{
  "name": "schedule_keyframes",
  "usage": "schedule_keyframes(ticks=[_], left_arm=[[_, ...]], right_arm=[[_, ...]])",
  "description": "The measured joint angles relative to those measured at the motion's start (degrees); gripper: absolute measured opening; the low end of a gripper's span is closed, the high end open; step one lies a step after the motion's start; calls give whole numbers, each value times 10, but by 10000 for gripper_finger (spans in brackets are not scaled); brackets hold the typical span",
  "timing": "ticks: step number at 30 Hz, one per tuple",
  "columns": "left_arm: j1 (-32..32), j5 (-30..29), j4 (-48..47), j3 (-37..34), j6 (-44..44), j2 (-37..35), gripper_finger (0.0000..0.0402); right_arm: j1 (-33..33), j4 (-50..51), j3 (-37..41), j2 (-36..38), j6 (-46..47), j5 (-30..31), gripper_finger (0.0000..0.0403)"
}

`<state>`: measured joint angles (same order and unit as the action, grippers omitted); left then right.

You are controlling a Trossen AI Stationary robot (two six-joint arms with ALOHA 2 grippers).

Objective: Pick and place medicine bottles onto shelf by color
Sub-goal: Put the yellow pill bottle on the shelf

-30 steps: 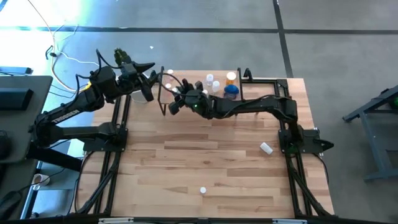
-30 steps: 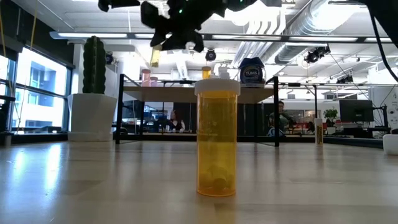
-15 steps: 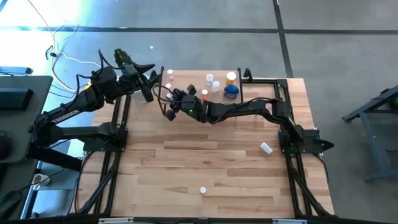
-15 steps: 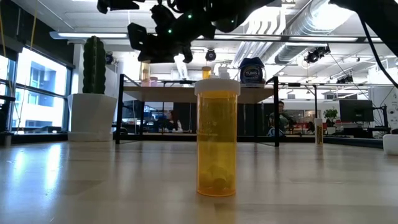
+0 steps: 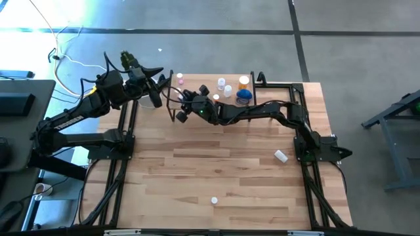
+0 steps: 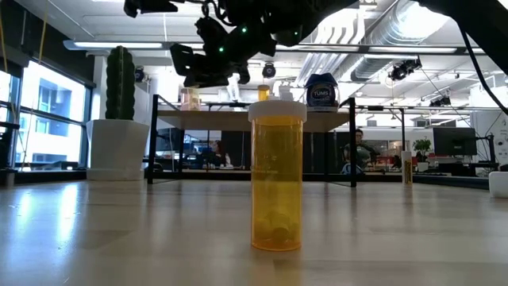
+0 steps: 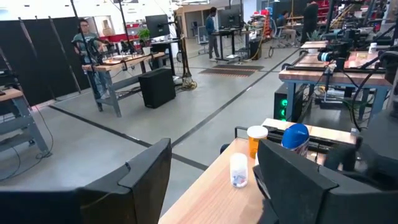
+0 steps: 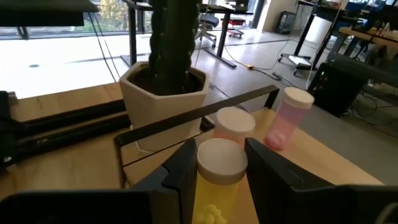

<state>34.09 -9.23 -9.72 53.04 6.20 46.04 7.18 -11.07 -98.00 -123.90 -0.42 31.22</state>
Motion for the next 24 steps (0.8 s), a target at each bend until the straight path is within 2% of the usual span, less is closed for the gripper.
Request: schedule_keyframes(ticks=[24], left_arm=[[0,-4,0,0,0,0,227]], right_arm=[[3,15,0,1,30,1,104]])
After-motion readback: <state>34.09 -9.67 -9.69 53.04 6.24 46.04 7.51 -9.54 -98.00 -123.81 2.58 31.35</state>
